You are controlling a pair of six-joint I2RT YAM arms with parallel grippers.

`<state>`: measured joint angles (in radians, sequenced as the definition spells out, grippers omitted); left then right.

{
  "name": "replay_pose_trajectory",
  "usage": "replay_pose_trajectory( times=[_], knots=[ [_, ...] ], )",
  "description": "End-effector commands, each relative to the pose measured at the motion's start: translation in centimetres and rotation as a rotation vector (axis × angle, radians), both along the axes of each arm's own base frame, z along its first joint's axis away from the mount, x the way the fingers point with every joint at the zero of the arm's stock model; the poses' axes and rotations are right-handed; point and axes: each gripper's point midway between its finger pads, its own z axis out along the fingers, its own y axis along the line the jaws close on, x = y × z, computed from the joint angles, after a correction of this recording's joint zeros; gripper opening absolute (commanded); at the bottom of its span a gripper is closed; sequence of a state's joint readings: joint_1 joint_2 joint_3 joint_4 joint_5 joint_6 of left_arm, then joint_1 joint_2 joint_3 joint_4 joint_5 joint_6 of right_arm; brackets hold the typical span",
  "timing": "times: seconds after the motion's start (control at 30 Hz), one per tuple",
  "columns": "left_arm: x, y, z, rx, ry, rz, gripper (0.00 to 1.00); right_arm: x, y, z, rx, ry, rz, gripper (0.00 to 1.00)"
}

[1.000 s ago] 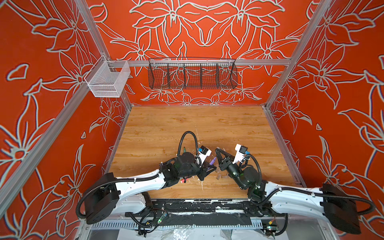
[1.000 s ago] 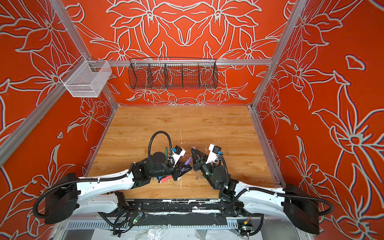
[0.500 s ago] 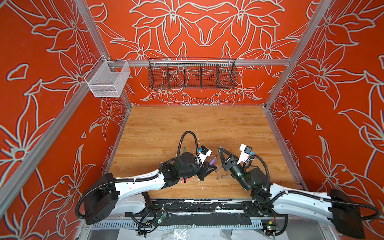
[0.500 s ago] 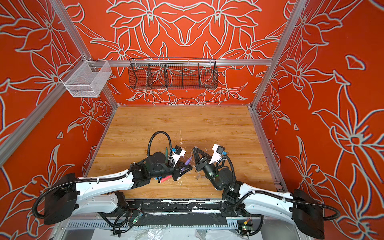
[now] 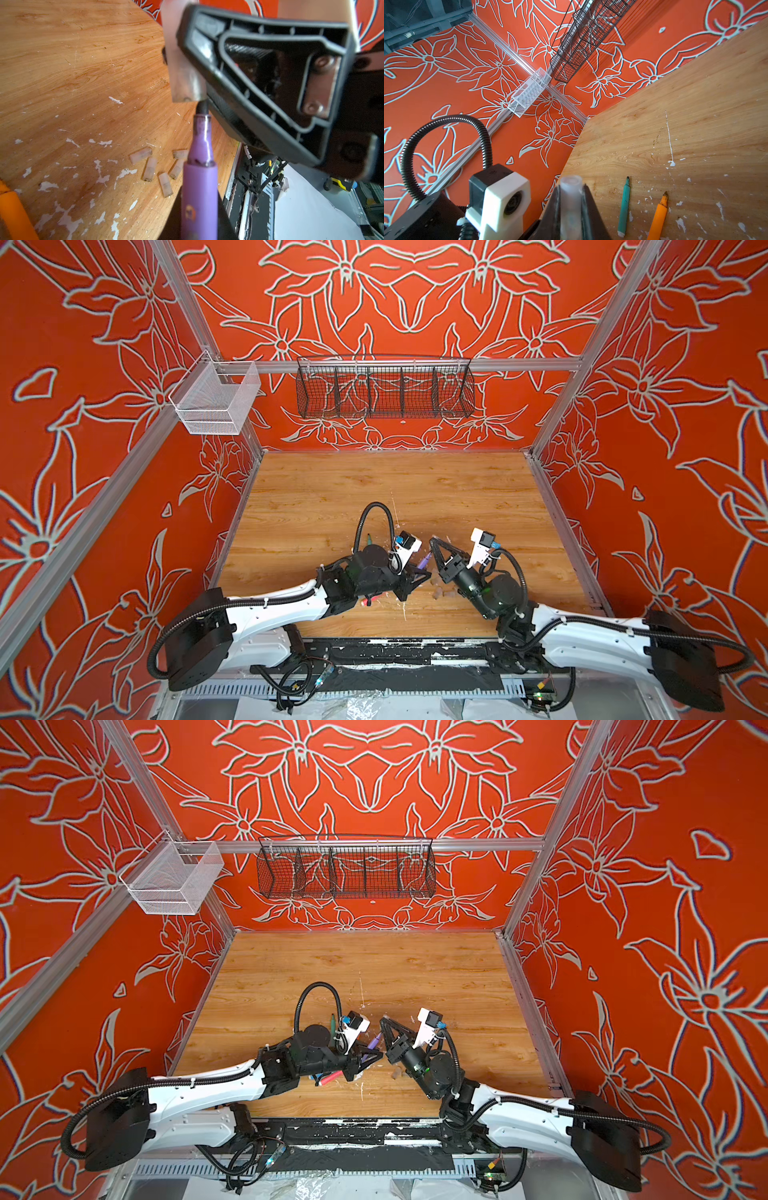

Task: Insert the pens into the pen caps
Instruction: 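Lower the cap in the right gripper down over the purple marker tip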

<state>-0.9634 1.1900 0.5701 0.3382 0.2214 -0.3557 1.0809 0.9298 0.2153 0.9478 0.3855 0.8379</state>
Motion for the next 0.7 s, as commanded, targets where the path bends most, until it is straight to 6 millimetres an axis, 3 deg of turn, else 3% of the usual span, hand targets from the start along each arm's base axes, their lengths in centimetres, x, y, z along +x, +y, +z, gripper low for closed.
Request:
replay_pose_trajectory(
  times=[0.0, 0.27, 0.67],
  knots=[
    [0.5, -0.2, 2.6, -0.054, -0.066, 0.018, 0.0, -0.4, 1.3, 1.1, 0.04, 0.004, 0.06, 0.0],
    [1.2, 0.8, 2.8, -0.054, -0.077, 0.086, 0.0, -0.4, 2.4, 1.0, 0.063, 0.012, 0.1, 0.0],
    [1.1, 1.9, 3.6, -0.082, -0.105, 0.118, 0.0, 0.0, 2.5, 0.3, 0.056, 0.032, 0.079, 0.0]
  ],
)
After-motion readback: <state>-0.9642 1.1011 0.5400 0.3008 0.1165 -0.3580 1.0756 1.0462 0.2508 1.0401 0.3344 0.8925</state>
